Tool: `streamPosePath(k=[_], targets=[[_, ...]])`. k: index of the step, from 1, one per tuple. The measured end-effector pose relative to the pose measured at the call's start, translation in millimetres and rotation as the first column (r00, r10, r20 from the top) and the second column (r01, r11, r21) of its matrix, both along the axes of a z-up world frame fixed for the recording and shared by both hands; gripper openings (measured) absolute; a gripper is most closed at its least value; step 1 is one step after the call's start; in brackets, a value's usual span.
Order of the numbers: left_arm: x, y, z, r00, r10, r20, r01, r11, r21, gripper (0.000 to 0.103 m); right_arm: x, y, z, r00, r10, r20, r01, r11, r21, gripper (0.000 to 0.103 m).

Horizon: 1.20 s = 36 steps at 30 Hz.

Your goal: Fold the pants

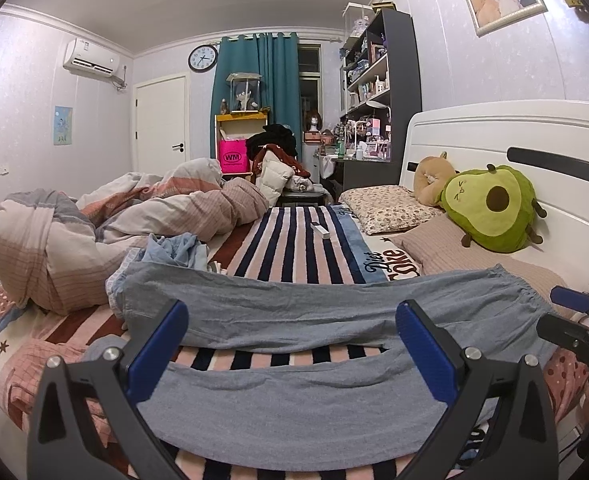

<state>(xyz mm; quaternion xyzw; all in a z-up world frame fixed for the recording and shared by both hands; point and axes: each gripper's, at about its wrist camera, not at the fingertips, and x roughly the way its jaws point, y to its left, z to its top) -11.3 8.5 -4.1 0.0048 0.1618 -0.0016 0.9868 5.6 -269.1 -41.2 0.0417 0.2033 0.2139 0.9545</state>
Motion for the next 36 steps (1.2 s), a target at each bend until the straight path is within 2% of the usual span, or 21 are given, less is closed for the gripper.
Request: streamPosePath(k=[26,31,34,36], targets=[[5.2,-7.0,-5.0,1.000,-0.002,-0.020,0.002,1.000,0.005,0.102,4.3,-8.2,-5.0,1.000,-0.012,-0.028,0.013,1.000,0.020,0.103],[19.4,-1.5,-21.6,0.997,-0.014,-0.073,0.013,1.000,-0.017,0.102,12.4,-23.8,-23.0,0.996,-0.044,-0.075,0.047,0.998,0.041,0.102],[25.9,18.0,-46.0,0.992,-0.005,-0.127,-0.005,0.997,-0.077,0.102,12.6,-40.6,-47.3,0.987,-0.101,-0.125,0.107,0.993,0.049,0.102],[28.6,31.8,-70.3,0.987,-0.009,-0.162,-0.008,0.995,-0.103,0.102,14.2,-54.2,-70.8,0.973,-0.131,-0.188,0.144,0.988,0.055,0.102]])
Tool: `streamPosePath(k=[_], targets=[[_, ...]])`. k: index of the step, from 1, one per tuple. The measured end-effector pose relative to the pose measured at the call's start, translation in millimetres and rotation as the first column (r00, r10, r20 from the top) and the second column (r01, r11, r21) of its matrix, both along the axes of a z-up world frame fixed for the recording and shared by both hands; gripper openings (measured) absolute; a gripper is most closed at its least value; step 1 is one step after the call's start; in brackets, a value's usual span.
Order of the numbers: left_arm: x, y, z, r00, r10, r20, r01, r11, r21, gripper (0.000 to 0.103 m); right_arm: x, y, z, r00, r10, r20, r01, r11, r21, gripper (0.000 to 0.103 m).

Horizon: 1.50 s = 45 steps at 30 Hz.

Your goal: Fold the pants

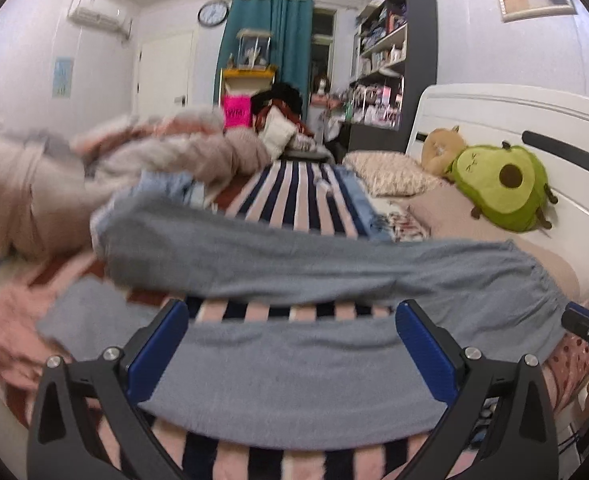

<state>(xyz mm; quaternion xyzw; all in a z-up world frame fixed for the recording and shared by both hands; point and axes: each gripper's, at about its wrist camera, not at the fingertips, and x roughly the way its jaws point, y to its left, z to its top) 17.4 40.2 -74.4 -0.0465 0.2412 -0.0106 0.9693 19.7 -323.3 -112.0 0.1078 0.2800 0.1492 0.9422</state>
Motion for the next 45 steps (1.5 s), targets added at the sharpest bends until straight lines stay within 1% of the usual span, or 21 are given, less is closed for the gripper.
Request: streamPosePath(k=[2,4,6,8,10,12,17,18,21,22,23,24,25,27,30,32,34,35,37,42,45], targets=[[5.4,12.3,-26.8,0.998,0.030,-0.059,-0.030,1.000,0.000,0.102,3.1,-12.5,-28.7,0.997,-0.022,-0.079,0.022,1.000,0.010,0.100],[12.2,22.8,-53.1,0.990,0.062,-0.126,-0.062,0.998,0.004,0.102,3.8,-24.0,-54.1,0.988,-0.047,-0.144,0.053,0.998,0.035,0.088],[17.6,33.5,-75.4,0.981,0.085,-0.173,-0.089,0.996,-0.014,0.102,2.5,-37.6,-75.1,0.979,-0.080,-0.189,0.093,0.994,0.063,0.088],[20.8,47.3,-95.1,0.972,0.119,-0.202,-0.130,0.991,-0.043,0.102,0.0,-45.8,-89.0,0.973,-0.103,-0.205,0.124,0.988,0.092,0.086],[22.4,57.7,-109.2,0.963,0.147,-0.226,-0.167,0.983,-0.073,0.102,1.5,-49.3,-100.3,0.973,-0.066,-0.220,0.100,0.984,0.146,0.075],[22.7,62.6,-121.9,0.961,0.132,-0.242,-0.162,0.981,-0.109,0.101,5.0,-49.9,-109.3,0.974,-0.029,-0.223,0.069,0.983,0.173,0.066],[25.3,67.4,-144.3,0.950,0.130,-0.284,-0.183,0.969,-0.168,0.095,16.7,-42.4,-117.6,0.969,-0.029,-0.244,0.068,0.986,0.155,0.064],[25.1,68.8,-148.3,0.948,0.126,-0.293,-0.186,0.965,-0.186,0.094,18.2,-42.3,-117.2,0.971,-0.025,-0.237,0.064,0.985,0.158,0.061],[22.1,66.8,-150.8,0.951,0.125,-0.282,-0.182,0.965,-0.187,0.090,21.0,-39.1,-115.0,0.975,-0.021,-0.222,0.059,0.984,0.166,0.045],[23.6,66.0,-150.2,0.951,0.127,-0.283,-0.184,0.965,-0.186,0.086,20.2,-38.5,-113.9,0.976,-0.023,-0.214,0.060,0.984,0.166,0.045],[24.6,66.6,-150.6,0.950,0.131,-0.283,-0.189,0.964,-0.186,0.075,19.8,-37.7,-113.0,0.979,-0.019,-0.204,0.055,0.983,0.173,0.045],[25.9,67.3,-150.7,0.950,0.135,-0.283,-0.193,0.963,-0.188,0.065,18.7,-39.1,-112.6,0.980,-0.009,-0.197,0.046,0.982,0.184,0.041],[27.5,68.1,-150.7,0.952,0.128,-0.280,-0.188,0.961,-0.201,0.061,19.1,-38.7,-112.3,0.981,0.011,-0.192,0.029,0.979,0.204,0.034],[29.9,69.0,-150.2,0.957,0.092,-0.274,-0.159,0.958,-0.236,0.038,22.9,-37.9,-114.7,0.980,0.058,-0.192,-0.008,0.968,0.252,0.031],[34.0,69.1,-146.7,0.961,0.086,-0.262,-0.149,0.961,-0.234,0.018,27.2,-40.6,-117.7,0.978,0.058,-0.202,0.000,0.962,0.273,0.031],[35.0,68.6,-143.6,0.961,0.094,-0.259,-0.152,0.965,-0.215,0.011,31.6,-42.1,-120.6,0.976,0.066,-0.210,0.001,0.953,0.303,0.031],[35.1,68.8,-138.5,0.968,0.075,-0.238,-0.130,0.966,-0.222,0.006,37.8,-47.4,-128.1,0.967,0.098,-0.235,-0.002,0.926,0.377,0.031],[35.0,68.9,-135.6,0.971,0.070,-0.230,-0.123,0.967,-0.224,0.005,39.0,-46.4,-128.8,0.966,0.095,-0.239,-0.001,0.930,0.368,0.029],[35.2,67.9,-128.6,0.973,0.067,-0.220,-0.115,0.970,-0.216,0.005,38.1,-40.5,-124.5,0.970,0.078,-0.231,-0.001,0.949,0.315,0.005],[36.8,65.1,-108.7,0.980,0.057,-0.188,-0.091,0.980,-0.177,0.003,40.2,-42.9,-107.1,0.978,0.120,-0.170,-0.050,0.928,0.369,0.003],[42.9,69.0,-98.4,0.983,0.054,-0.177,-0.084,0.982,-0.170,0.003,51.0,-43.6,-98.0,0.979,0.131,-0.159,-0.066,0.932,0.356,0.002]])
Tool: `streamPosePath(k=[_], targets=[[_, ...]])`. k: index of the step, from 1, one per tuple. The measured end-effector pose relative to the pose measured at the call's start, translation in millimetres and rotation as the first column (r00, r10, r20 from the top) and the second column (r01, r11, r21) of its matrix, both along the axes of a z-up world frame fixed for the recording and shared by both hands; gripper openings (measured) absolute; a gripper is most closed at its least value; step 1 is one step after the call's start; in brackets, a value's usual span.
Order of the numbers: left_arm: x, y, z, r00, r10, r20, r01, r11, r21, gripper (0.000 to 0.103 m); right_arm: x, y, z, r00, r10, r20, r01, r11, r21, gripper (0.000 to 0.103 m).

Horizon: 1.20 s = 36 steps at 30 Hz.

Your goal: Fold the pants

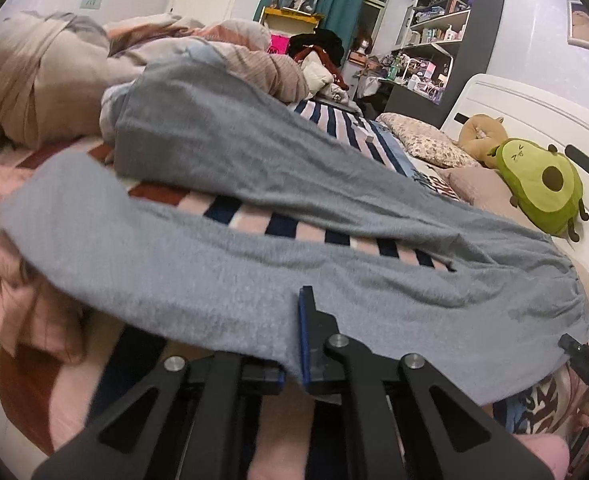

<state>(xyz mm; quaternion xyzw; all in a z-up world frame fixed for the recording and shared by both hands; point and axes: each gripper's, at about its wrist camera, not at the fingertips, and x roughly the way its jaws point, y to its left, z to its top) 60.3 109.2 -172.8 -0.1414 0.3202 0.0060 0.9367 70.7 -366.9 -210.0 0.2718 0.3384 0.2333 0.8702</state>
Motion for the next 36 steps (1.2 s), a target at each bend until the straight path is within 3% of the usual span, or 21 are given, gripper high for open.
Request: streamPosePath(k=[10,22,27,31,36], targets=[[49.8,-3.0,43.1,0.998,-0.060,0.016,0.058,0.991,0.124,0.003,63.6,-0.6,49.1,0.995,0.053,0.090,-0.046,0.996,-0.081,0.001],[172.0,-10.5,70.3,0.995,-0.085,-0.049,0.095,0.956,0.278,0.003,168.6,23.4,87.1,0.988,0.080,0.131,-0.046,0.969,-0.243,0.001],[226.3,-7.6,65.2,0.989,-0.101,-0.110,0.129,0.947,0.295,0.004,213.1,30.0,88.5,0.990,0.106,0.096,-0.072,0.950,-0.302,0.002],[266.1,-5.1,47.9,0.980,-0.118,-0.163,0.159,0.949,0.272,0.006,248.2,35.4,77.1,0.992,0.118,0.049,-0.091,0.923,-0.374,0.002],[296.4,-11.0,25.1,0.974,-0.133,-0.183,0.186,0.932,0.311,0.007,274.5,36.4,62.9,0.994,0.107,0.029,-0.086,0.908,-0.410,0.003]])
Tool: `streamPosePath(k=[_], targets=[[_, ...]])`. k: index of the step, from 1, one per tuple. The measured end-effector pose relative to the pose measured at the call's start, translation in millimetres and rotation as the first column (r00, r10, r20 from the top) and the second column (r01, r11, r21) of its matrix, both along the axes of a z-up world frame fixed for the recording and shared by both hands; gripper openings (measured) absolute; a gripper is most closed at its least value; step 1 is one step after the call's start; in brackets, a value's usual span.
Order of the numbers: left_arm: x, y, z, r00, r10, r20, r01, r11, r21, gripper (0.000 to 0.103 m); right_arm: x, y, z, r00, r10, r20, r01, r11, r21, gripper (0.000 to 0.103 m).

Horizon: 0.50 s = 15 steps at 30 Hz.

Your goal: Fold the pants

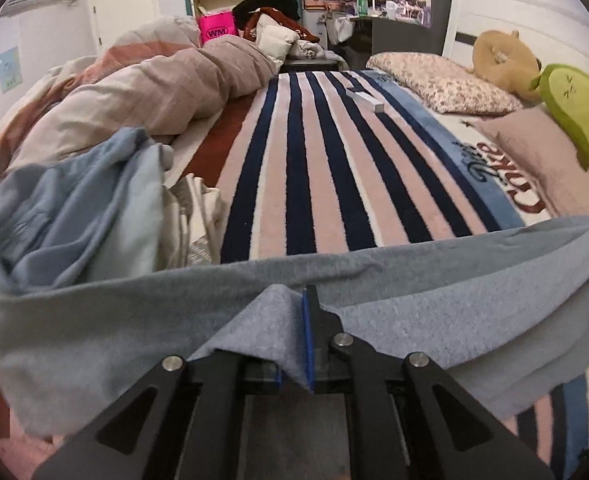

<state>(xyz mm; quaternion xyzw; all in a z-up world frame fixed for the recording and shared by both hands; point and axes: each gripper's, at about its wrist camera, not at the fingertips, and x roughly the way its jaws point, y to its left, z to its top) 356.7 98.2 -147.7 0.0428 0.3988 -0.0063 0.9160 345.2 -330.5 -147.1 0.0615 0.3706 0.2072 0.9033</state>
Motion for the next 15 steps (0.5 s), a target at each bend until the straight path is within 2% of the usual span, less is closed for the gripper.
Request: streamPosePath(k=[2,4,5,6,7,9,12,15], targets=[[7.8,-2.2,-4.8,1.000,-0.002,-0.007,0.002,1.000,-0.001,0.007,9.9,4.9,-3.2,1.000,0.005,-0.015,-0.006,1.000,-0.028,0.011],[13.4,-0.6,-5.2,0.999,-0.029,-0.027,0.028,0.999,-0.045,0.019,16.5,7.5,-4.6,0.999,0.022,-0.032,-0.023,0.999,-0.031,0.046],[16.3,-1.2,-5.6,0.996,-0.073,-0.057,0.069,0.995,-0.074,0.049,17.6,7.5,-3.8,0.999,0.023,-0.029,-0.024,0.999,-0.031,0.051],[18.9,-1.9,-5.2,0.990,-0.118,-0.081,0.109,0.988,-0.111,0.075,17.0,8.9,-2.4,0.999,0.023,-0.027,-0.024,0.999,-0.043,0.054],[17.3,-1.2,-1.3,0.988,-0.144,-0.059,0.133,0.979,-0.155,0.078,16.3,9.9,-0.9,1.000,0.021,-0.023,-0.023,0.997,-0.073,0.057],[15.8,-1.8,5.0,0.989,-0.138,-0.055,0.127,0.978,-0.167,0.081,12.0,8.7,3.4,1.000,0.008,0.015,-0.006,0.993,-0.121,0.062],[10.9,-2.8,17.0,0.982,-0.189,-0.029,0.179,0.962,-0.208,0.084,0.0,2.4,11.4,0.998,-0.012,0.065,0.024,0.983,-0.184,0.085],[5.2,1.1,27.8,0.981,-0.193,-0.027,0.178,0.945,-0.273,0.088,-19.9,-17.5,21.6,0.995,-0.043,0.087,0.059,0.980,-0.189,0.086]])
